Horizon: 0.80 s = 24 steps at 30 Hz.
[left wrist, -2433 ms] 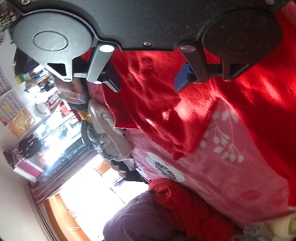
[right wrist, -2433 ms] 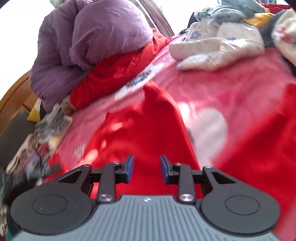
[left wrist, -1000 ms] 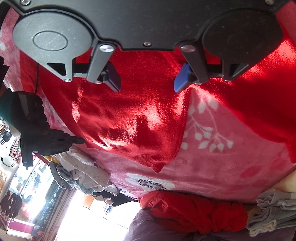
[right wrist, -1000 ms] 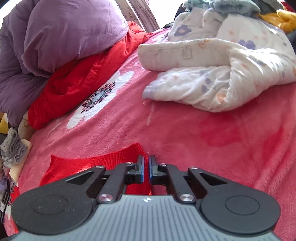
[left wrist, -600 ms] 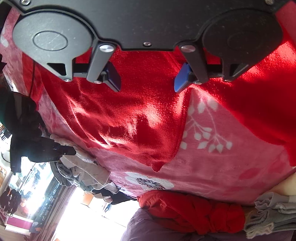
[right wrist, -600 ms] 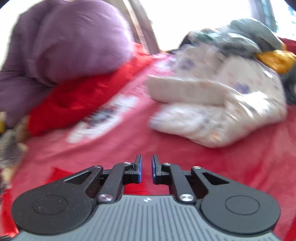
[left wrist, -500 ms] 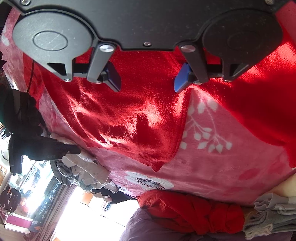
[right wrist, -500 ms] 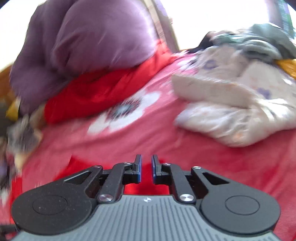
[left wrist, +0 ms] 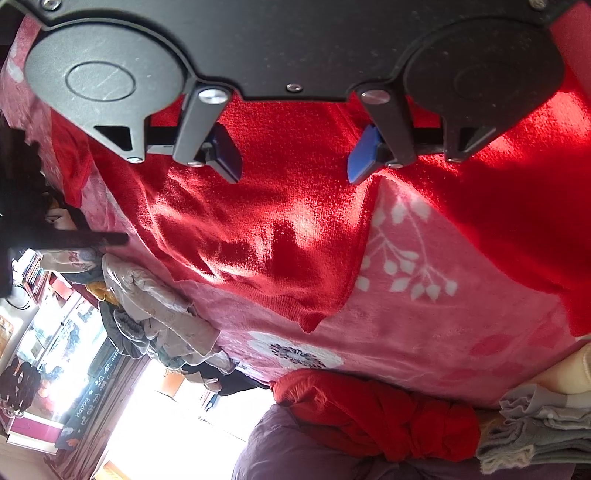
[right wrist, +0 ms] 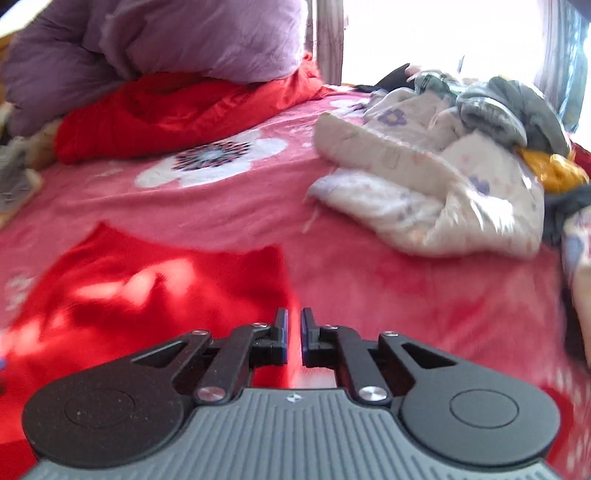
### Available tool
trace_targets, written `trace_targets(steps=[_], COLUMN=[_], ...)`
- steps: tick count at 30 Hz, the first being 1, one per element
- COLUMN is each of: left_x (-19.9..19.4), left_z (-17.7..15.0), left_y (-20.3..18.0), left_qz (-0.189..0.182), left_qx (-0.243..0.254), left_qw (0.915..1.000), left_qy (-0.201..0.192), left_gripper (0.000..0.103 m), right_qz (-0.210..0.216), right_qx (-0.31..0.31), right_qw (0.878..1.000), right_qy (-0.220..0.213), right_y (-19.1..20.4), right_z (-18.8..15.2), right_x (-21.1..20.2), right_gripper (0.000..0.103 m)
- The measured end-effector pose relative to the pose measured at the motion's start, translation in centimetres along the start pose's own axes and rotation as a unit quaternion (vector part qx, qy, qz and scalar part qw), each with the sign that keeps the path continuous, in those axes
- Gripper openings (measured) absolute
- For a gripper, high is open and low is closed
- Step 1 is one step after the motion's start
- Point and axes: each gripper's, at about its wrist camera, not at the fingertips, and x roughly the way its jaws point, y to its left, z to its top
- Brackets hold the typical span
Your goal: Fold clothes
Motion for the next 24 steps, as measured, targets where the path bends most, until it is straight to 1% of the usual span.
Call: trace_targets(steps=[1, 2, 4, 6, 7, 8, 10, 11, 13, 14, 16, 19, 20, 21, 22, 23, 24], left_x=[-0.4, -0.7, -1.9, -3.2, -3.8, -4.3, -5.1, -5.6, -6.4, -6.9, -7.6, -7.3, -7.4, -7.5, -7.7, -7.9, -8.3], left_z=[-0.1, -0.3, -0.8, -1.7, -2.5, -3.3, -5.1, -6.0, -7.8, -8.7, -10.6, -13.7, -13.9, -14.0, -13.7, -13.4, -13.0], left_y=[-0.4, -0.8, -2.4, -4.3, -5.4, -6.4, -8.3, -8.8, -10.0, -10.3, -10.8, -11.6, -11.9, -12.3, -12.2, -12.2, -11.9], left_qz=[0.002, 0.004, 0.006, 0.002, 0.003, 0.01, 0.023, 0.024, 0.026, 0.026, 0.025, 0.052, 0.06, 0.067, 0.064, 0.06, 0.055], left_qx=[0.011, 0.023, 0.065, 0.115, 0.149, 0.182, 0.244, 0.263, 0.3, 0.317, 0.344, 0.408, 0.418, 0.427, 0.417, 0.406, 0.388], left_qw=[0.9999, 0.9997, 0.9977, 0.9931, 0.9887, 0.9832, 0.9696, 0.9645, 0.9535, 0.9478, 0.9374, 0.9089, 0.9041, 0.8993, 0.9046, 0.9102, 0.9185], left_qy=[-0.003, -0.007, -0.018, -0.022, -0.02, -0.016, 0.0, 0.007, 0.021, 0.027, 0.046, 0.067, 0.066, 0.065, 0.062, 0.059, 0.052], left_gripper=[0.06, 0.056, 0.052, 0.051, 0.045, 0.039, 0.032, 0.027, 0.023, 0.023, 0.023, 0.022, 0.022, 0.022, 0.022, 0.022, 0.022], right_qz=[0.012, 0.022, 0.046, 0.072, 0.078, 0.082, 0.084, 0.084, 0.086, 0.088, 0.085, 0.079, 0.068, 0.063, 0.058, 0.066, 0.075], right_qx=[-0.01, -0.03, -0.067, -0.1, -0.116, -0.132, -0.159, -0.166, -0.168, -0.168, -0.185, -0.211, -0.225, -0.231, -0.235, -0.223, -0.209], right_qw=[1.0, 0.999, 0.997, 0.992, 0.99, 0.988, 0.984, 0.983, 0.982, 0.982, 0.979, 0.974, 0.972, 0.971, 0.97, 0.973, 0.975], right_qy=[0.001, 0.002, 0.0, -0.006, -0.006, -0.004, -0.002, 0.001, -0.002, -0.006, 0.01, 0.036, 0.021, 0.018, 0.015, 0.004, -0.007], right_y=[0.6, 1.6, 3.8, 6.3, 7.6, 8.9, 11.0, 11.8, 13.0, 13.6, 14.5, 16.0, 16.5, 16.9, 17.2, 17.1, 16.9], right_z=[-0.8, -1.9, -4.2, -7.0, -8.4, -9.8, -12.3, -13.3, -14.9, -15.6, -17.4, -20.0, -20.9, -21.0, -21.1, -20.8, -20.5], right_x=[-1.3, -2.7, -5.6, -8.3, -9.4, -10.3, -11.4, -11.8, -12.5, -13.1, -13.1, -12.9, -13.2, -13.5, -13.9, -14.5, -15.0], right_gripper=[0.01, 0.01, 0.011, 0.014, 0.014, 0.014, 0.014, 0.014, 0.014, 0.014, 0.014, 0.014, 0.016, 0.017, 0.016, 0.016, 0.016])
